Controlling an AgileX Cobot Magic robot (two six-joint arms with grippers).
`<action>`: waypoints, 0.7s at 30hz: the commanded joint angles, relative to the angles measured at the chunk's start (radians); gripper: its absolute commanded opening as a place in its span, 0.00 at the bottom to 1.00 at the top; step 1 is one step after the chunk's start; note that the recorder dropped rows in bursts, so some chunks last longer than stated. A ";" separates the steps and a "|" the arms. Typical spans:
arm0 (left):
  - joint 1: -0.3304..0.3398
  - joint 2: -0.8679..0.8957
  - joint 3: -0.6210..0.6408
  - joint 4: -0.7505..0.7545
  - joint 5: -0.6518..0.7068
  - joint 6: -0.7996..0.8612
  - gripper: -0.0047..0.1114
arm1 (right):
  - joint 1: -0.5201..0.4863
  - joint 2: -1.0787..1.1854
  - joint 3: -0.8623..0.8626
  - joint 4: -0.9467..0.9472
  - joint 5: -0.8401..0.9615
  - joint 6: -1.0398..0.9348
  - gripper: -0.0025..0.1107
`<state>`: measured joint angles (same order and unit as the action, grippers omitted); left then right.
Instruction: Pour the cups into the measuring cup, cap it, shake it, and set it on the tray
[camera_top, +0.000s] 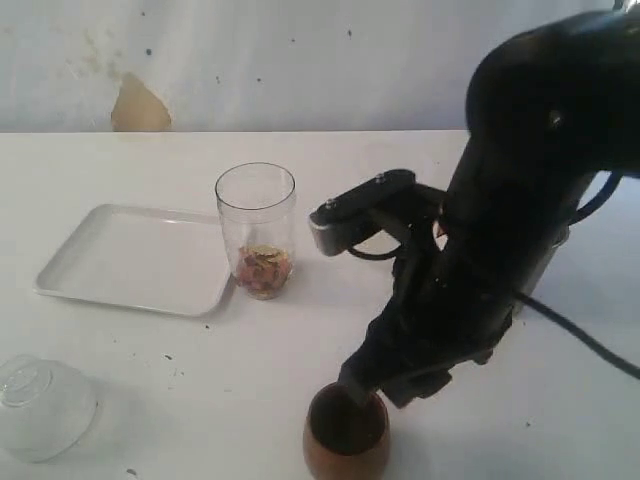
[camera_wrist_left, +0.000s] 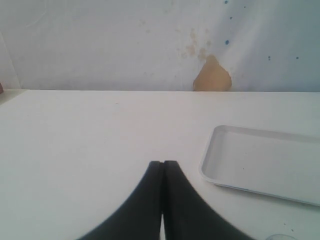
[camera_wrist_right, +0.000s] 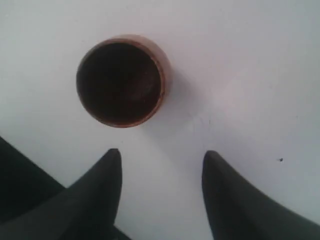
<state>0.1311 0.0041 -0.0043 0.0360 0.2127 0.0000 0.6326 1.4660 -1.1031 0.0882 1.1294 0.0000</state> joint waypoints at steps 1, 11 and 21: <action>-0.005 -0.004 0.004 -0.003 -0.010 0.000 0.05 | -0.004 0.106 0.012 -0.002 -0.090 0.000 0.43; -0.005 -0.004 0.004 -0.003 -0.010 0.000 0.05 | -0.004 0.271 0.012 0.011 -0.206 -0.029 0.25; -0.005 -0.004 0.004 -0.003 -0.010 0.000 0.05 | -0.004 0.279 -0.089 -0.130 -0.418 0.063 0.02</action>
<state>0.1311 0.0041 -0.0043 0.0360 0.2127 0.0000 0.6326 1.7398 -1.1736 0.0157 0.7341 0.0083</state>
